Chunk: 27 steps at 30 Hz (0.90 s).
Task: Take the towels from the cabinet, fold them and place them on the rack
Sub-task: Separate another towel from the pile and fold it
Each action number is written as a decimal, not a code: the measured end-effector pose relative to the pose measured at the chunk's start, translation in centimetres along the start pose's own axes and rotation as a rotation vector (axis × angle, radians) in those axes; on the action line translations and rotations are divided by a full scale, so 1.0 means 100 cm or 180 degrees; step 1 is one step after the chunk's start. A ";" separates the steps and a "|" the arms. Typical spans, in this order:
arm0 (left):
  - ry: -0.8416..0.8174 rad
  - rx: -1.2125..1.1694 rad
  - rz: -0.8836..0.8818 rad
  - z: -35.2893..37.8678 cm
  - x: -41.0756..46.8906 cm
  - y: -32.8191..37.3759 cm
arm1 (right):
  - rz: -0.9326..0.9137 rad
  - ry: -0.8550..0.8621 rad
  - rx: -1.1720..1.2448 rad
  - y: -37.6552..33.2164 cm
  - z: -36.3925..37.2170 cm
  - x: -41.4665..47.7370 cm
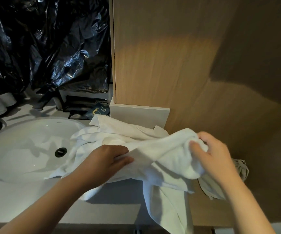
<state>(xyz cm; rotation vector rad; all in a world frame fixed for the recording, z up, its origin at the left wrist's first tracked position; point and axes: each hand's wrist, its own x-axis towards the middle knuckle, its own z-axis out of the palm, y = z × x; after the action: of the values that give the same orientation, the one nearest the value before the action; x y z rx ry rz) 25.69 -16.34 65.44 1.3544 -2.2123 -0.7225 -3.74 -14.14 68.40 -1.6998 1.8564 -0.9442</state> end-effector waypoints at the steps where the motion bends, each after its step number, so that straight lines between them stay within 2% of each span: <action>1: 0.0056 0.0050 0.0048 0.003 0.001 0.004 | 0.0017 -0.0170 -0.0108 -0.004 0.004 -0.001; 4: 0.0238 0.0162 0.0238 0.010 0.009 0.020 | -0.0298 -0.0635 -0.0101 -0.012 0.021 -0.006; 6: 0.0114 0.0083 0.0219 0.008 0.015 0.028 | -0.0616 -0.0931 0.0051 -0.014 0.031 -0.008; 8: 0.0060 0.0010 0.0246 0.005 0.019 0.033 | -0.0823 -0.1069 -0.0110 -0.015 0.037 -0.009; 11: 0.0159 -0.0101 0.0392 0.003 0.021 0.043 | -0.0835 -0.1168 -0.0747 -0.019 0.042 -0.001; 13: 0.0343 -0.0081 0.0598 0.001 0.021 0.049 | -0.0676 -0.1274 -0.0888 -0.020 0.046 0.002; 15: 0.0584 0.0126 0.0913 0.000 0.020 0.050 | -0.0604 -0.1126 -0.0749 -0.017 0.048 0.005; 18: 0.0060 -0.0343 0.0494 -0.004 0.016 0.038 | -0.0630 -0.0506 -0.0245 -0.008 0.040 0.007; 22: -0.0081 -0.0033 0.0103 -0.009 0.011 0.011 | -0.0450 0.0271 0.0185 0.001 0.022 0.017; 24: 0.0017 0.0038 -0.0071 -0.004 0.008 -0.001 | -0.0367 0.0450 0.0194 0.001 0.018 0.022; 27: 0.0406 -0.0055 -0.0231 0.004 0.003 -0.011 | -0.0311 0.0435 0.0177 0.000 0.021 0.024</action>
<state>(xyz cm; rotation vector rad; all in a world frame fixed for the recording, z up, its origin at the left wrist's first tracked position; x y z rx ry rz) 26.06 -16.99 64.52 1.4378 -2.0628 -0.6599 -2.57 -16.83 67.30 -1.7450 1.8273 -1.1668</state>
